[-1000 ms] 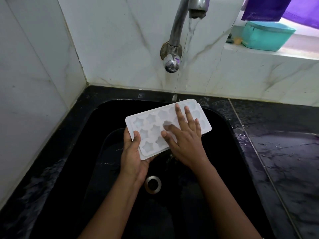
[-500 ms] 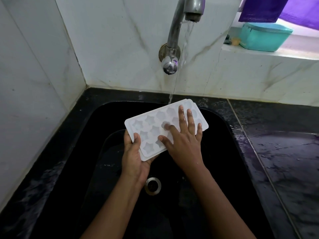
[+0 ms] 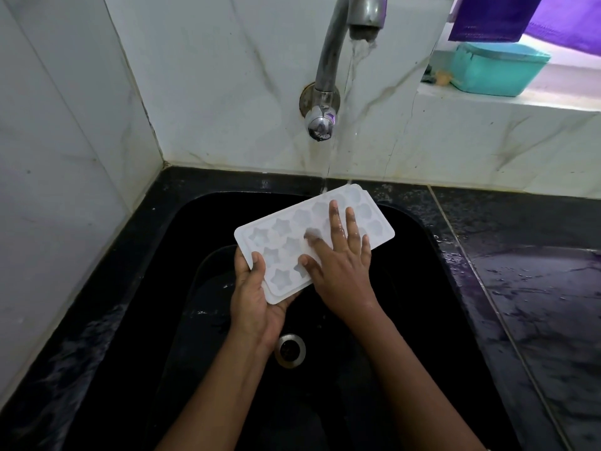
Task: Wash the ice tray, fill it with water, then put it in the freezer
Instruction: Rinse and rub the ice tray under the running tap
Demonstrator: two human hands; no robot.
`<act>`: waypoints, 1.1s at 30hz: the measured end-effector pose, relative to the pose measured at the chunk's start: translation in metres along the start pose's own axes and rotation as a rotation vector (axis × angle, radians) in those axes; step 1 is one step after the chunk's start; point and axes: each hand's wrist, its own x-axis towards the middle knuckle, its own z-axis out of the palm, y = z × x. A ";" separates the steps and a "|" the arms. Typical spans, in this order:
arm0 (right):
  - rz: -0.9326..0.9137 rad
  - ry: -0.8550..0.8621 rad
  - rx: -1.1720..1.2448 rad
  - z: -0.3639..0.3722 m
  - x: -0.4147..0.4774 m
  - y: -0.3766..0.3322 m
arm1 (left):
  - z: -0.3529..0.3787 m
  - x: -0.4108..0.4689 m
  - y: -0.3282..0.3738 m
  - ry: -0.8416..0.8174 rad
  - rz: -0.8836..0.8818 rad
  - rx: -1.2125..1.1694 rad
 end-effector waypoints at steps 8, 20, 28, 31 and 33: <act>0.042 -0.027 -0.004 0.001 -0.001 0.000 | 0.000 0.001 -0.001 0.001 -0.005 0.013; 0.023 -0.051 0.011 -0.001 -0.001 -0.002 | -0.003 0.002 0.001 -0.007 -0.007 0.046; 0.061 -0.036 -0.057 -0.010 0.000 0.009 | -0.003 0.002 0.000 -0.019 0.004 0.098; 0.013 -0.054 0.015 -0.006 0.000 0.004 | -0.003 0.002 0.001 -0.014 0.013 0.106; -0.009 -0.048 0.025 -0.005 0.001 0.003 | -0.004 0.002 0.002 -0.011 0.026 0.096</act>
